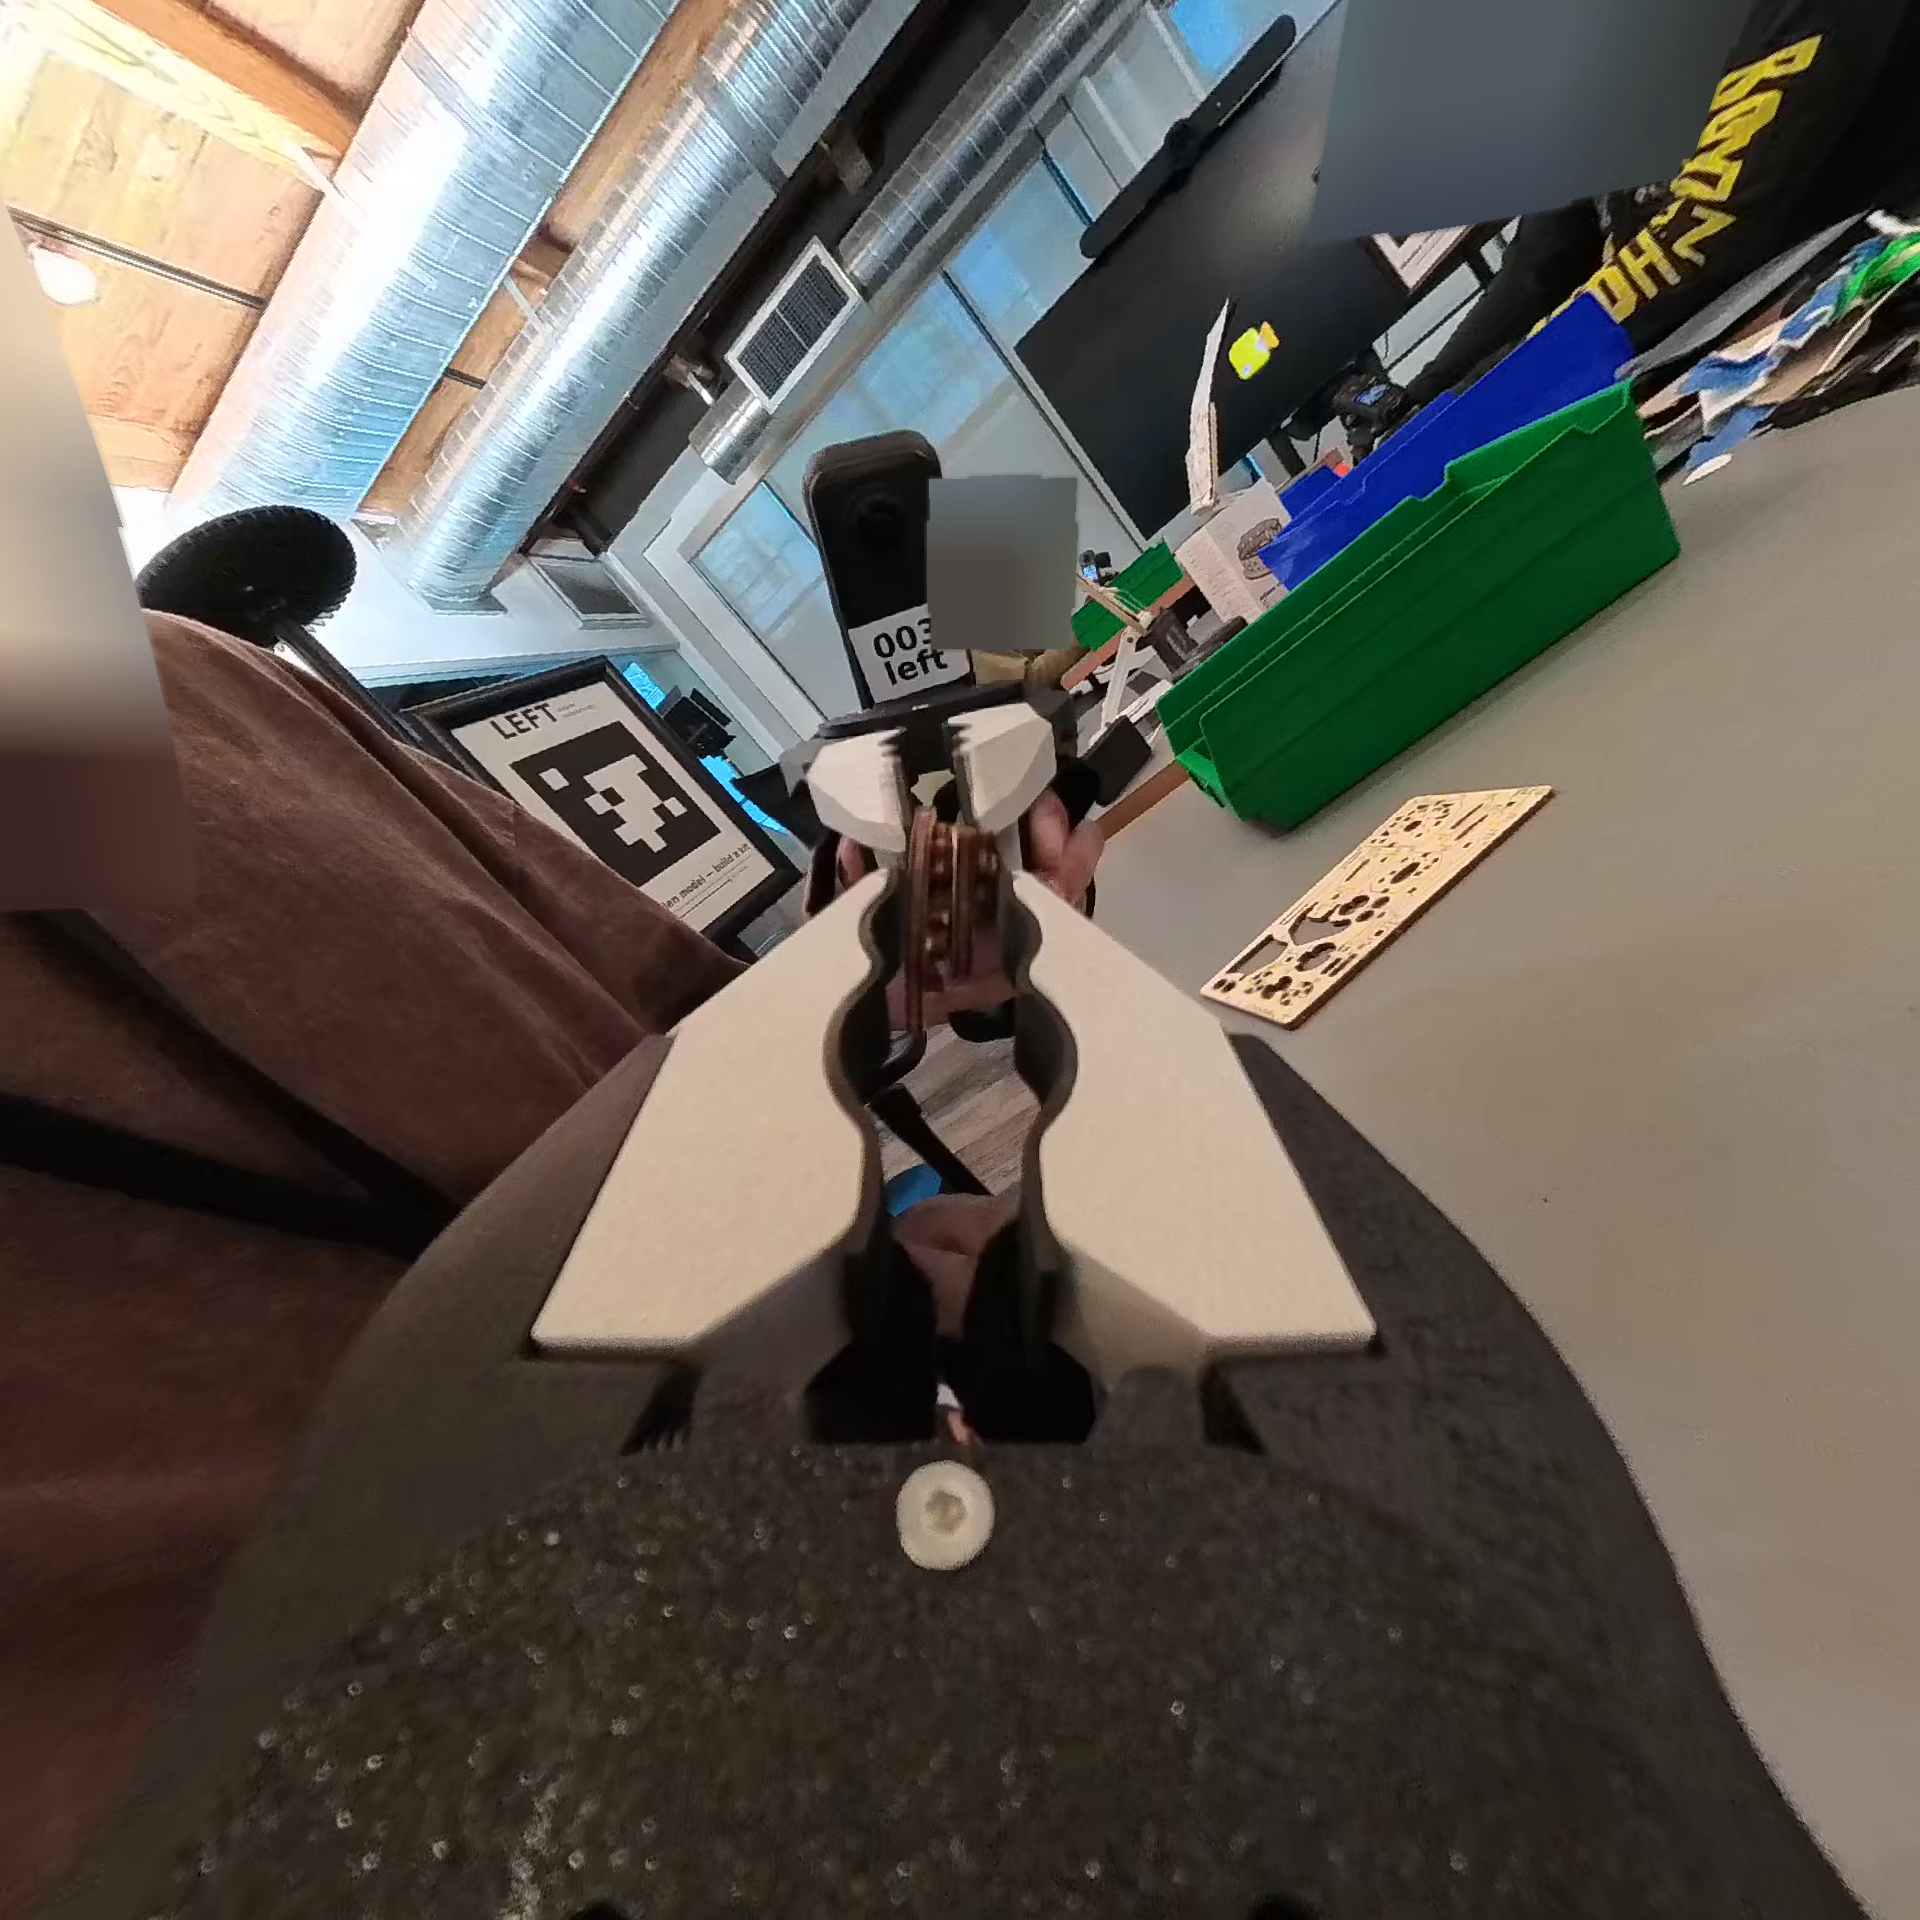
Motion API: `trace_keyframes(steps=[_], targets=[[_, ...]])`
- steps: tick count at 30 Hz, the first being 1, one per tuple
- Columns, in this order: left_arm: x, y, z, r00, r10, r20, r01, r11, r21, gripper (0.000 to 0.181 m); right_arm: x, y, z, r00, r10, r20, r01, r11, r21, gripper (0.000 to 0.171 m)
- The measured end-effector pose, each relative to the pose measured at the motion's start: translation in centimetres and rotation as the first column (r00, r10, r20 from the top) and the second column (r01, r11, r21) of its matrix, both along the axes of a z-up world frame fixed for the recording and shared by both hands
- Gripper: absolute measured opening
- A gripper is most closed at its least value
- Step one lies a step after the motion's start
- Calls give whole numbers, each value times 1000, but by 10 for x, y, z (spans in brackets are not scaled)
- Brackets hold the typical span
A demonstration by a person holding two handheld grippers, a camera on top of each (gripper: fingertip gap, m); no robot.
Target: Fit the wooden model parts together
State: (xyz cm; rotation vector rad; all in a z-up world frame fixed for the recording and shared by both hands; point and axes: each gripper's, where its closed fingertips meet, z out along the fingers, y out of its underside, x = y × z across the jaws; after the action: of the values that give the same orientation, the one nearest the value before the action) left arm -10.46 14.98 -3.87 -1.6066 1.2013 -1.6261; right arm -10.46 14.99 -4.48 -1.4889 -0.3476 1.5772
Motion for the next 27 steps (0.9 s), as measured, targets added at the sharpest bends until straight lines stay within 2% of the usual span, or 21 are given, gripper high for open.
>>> trace_keyframes(steps=[27], targets=[[0,-8,0,999,-36,-16,36,999,38,8,0,-4,4,1000,13,10,-14,999,34,14]])
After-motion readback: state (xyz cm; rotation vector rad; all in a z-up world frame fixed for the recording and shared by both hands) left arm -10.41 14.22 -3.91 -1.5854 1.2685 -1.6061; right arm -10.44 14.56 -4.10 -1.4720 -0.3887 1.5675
